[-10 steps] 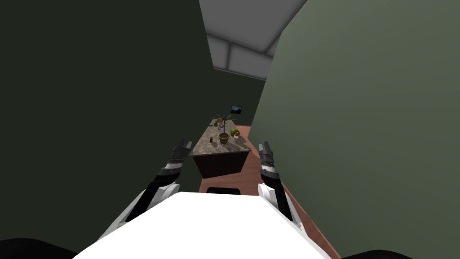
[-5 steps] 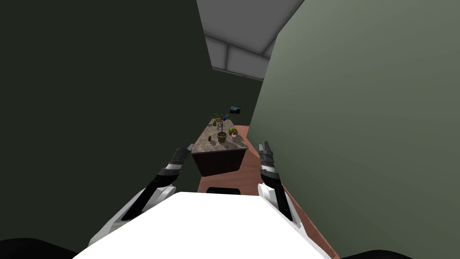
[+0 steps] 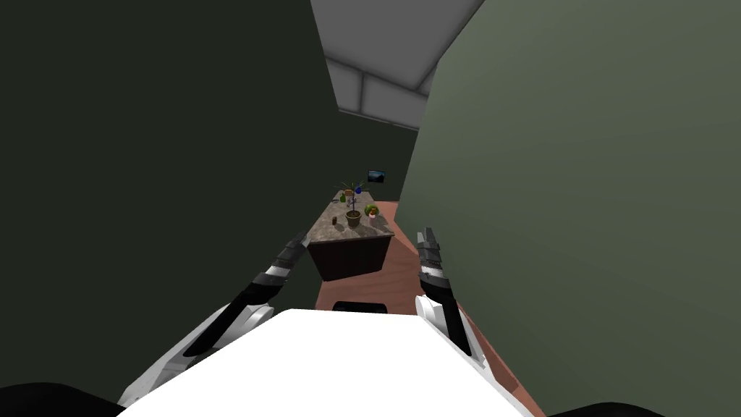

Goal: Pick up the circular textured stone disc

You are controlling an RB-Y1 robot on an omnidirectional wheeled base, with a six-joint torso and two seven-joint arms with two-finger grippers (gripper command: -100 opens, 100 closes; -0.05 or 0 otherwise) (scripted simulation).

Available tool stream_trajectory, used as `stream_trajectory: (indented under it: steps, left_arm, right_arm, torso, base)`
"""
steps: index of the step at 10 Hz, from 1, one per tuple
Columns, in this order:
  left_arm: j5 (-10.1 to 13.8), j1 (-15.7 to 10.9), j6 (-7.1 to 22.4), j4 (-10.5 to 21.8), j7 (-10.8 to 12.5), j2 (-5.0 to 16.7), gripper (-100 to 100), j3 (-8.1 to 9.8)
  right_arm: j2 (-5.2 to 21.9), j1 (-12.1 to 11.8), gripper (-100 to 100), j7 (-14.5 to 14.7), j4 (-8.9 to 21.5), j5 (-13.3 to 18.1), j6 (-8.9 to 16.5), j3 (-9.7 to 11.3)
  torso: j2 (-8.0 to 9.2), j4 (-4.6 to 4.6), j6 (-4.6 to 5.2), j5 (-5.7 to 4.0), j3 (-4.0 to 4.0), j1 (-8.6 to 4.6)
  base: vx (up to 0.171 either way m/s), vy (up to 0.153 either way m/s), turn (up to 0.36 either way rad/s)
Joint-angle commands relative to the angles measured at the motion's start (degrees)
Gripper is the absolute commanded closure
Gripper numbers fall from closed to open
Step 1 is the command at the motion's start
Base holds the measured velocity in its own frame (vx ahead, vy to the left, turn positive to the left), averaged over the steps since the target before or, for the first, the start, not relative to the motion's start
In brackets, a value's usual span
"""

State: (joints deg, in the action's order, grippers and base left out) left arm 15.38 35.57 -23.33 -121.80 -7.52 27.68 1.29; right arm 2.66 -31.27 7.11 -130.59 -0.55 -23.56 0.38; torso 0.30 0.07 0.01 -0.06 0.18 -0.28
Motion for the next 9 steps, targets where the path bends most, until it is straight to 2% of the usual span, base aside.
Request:
stream_trajectory:
  steps: [1, 2, 3, 4, 5, 6, 7, 8, 9]
  left_arm:
    - [0.75, 0.24, 0.83, 0.30, 0.00, 2.10, -100, -0.02]
    - [2.15, 0.88, 1.72, 1.54, 0.01, 4.17, -100, -0.36]
    - [2.15, 0.88, 1.72, 1.54, 0.01, 5.25, -100, -0.36]
    - [3.57, 1.54, 2.67, 2.84, 0.03, 7.24, -100, -0.73]
    - [3.57, 1.54, 2.67, 2.84, 0.03, 8.47, -100, -0.73]
    - [5.02, 2.20, 3.67, 4.20, 0.07, 10.28, -100, -1.14]
    - [5.02, 2.20, 3.67, 4.20, 0.07, 11.75, -100, -1.14]
    - [6.49, 2.88, 4.72, 5.62, 0.13, 13.57, -100, -1.59]
    - [6.49, 2.88, 4.72, 5.62, 0.13, 15.09, -100, -1.59]
  right_arm:
    - [0.00, 0.00, 0, 0.00, 0.00, 0.00, 0.00, 0.00]
    - [0.00, 0.00, 0, 0.00, 0.00, 0.00, 0.00, 0.00]
    - [0.00, 0.00, 0, 0.00, 0.00, 0.00, 0.00, 0.00]
    - [0.00, -0.01, 0, 0.00, 0.00, 0.00, 0.00, 0.00]
    - [0.00, 0.00, 0, 0.00, 0.00, 0.00, 0.00, 0.00]
    - [0.00, -0.01, 0, 0.00, 0.00, 0.00, 0.00, -0.01]
    - [0.00, 0.00, 0, 0.00, 0.00, 0.00, 0.00, 0.00]
    - [0.00, -0.01, 0, 0.00, 0.00, 0.00, 0.00, -0.01]
    - [0.00, 0.00, 0, 0.00, 0.00, 0.00, 0.00, 0.00]
  torso:
    - [0.00, 0.00, 0.00, 0.00, 0.00, 0.00]
    - [-0.03, 0.00, -0.01, 0.00, -0.01, 0.06]
    - [-0.01, 0.00, 0.00, 0.00, 0.00, 0.03]
    - [-0.07, -0.01, -0.01, 0.01, -0.03, 0.07]
    - [-0.07, -0.01, 0.00, 0.01, -0.04, 0.05]
    - [-0.09, -0.01, -0.02, 0.01, -0.05, 0.10]
    - [-0.06, -0.01, 0.00, 0.01, -0.03, 0.02]
    - [-0.07, -0.01, -0.02, 0.00, -0.03, 0.07]
    - [-0.06, -0.01, 0.00, 0.01, -0.03, 0.04]
  base:
    - [-0.069, -0.064, -0.029]
    - [-0.074, -0.074, -0.080]
    - [-0.055, -0.064, -0.030]
    - [-0.057, -0.071, -0.085]
    - [-0.052, -0.055, -0.036]
    - [-0.063, -0.086, -0.093]
    - [-0.059, -0.067, -0.046]
    - [-0.063, -0.076, -0.104]
    - [-0.049, -0.062, -0.047]
